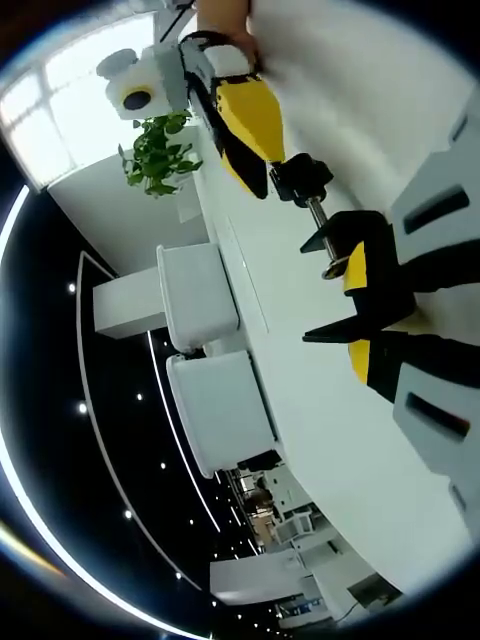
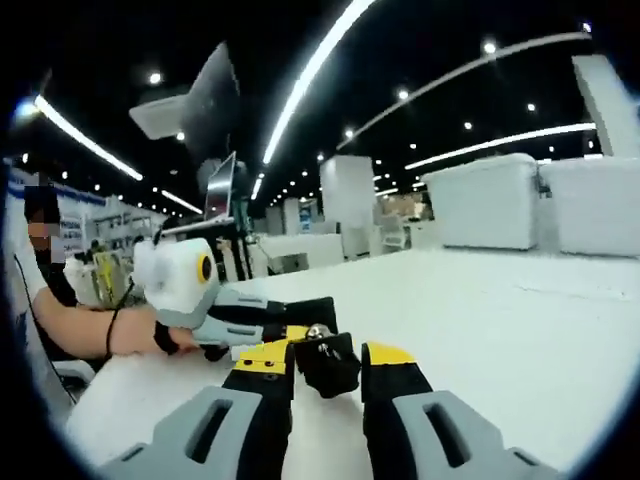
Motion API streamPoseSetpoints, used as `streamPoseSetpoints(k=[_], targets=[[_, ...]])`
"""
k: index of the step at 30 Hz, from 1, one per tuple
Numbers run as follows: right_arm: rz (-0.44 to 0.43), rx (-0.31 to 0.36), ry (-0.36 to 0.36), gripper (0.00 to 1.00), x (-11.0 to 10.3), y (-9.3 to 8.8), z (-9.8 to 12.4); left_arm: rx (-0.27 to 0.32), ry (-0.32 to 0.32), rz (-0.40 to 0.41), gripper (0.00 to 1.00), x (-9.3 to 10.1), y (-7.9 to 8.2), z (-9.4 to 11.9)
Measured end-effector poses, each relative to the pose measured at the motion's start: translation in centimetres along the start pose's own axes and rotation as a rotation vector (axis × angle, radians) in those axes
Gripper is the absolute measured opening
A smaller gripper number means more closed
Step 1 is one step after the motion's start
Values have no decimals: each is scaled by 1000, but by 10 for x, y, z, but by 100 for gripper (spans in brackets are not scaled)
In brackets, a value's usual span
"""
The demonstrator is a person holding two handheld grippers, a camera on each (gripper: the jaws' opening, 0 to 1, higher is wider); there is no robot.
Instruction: Clamp the fixed fixture on the desktop, loosen the retaining clip, secure it to the edge of the desk, and tighten the retaining clip.
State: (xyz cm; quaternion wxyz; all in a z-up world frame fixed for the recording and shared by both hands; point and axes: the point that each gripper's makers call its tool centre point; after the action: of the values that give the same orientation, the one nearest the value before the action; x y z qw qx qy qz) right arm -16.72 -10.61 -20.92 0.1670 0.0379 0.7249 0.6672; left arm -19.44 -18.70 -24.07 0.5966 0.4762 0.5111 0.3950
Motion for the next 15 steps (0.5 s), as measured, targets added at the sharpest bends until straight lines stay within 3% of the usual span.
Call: streamPoseSetpoints(k=[4,15], targets=[[-8,-22,-44,28,17,-4,-3,0,0,0,14,0,0,0],[12,-66,-30,20,23,-10,-8,0,0,0,14,0,0,0]])
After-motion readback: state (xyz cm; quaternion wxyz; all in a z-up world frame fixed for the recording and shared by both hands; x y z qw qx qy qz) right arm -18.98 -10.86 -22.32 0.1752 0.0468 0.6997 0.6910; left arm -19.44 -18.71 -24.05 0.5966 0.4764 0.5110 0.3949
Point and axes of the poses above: the point that each gripper's makers call its tool centre point, and the gripper's own axes: z roughly backward along the fingers, x roughly to its right, y roughly out of its top, and after that the axes turned 7 degrees about x, right-handed
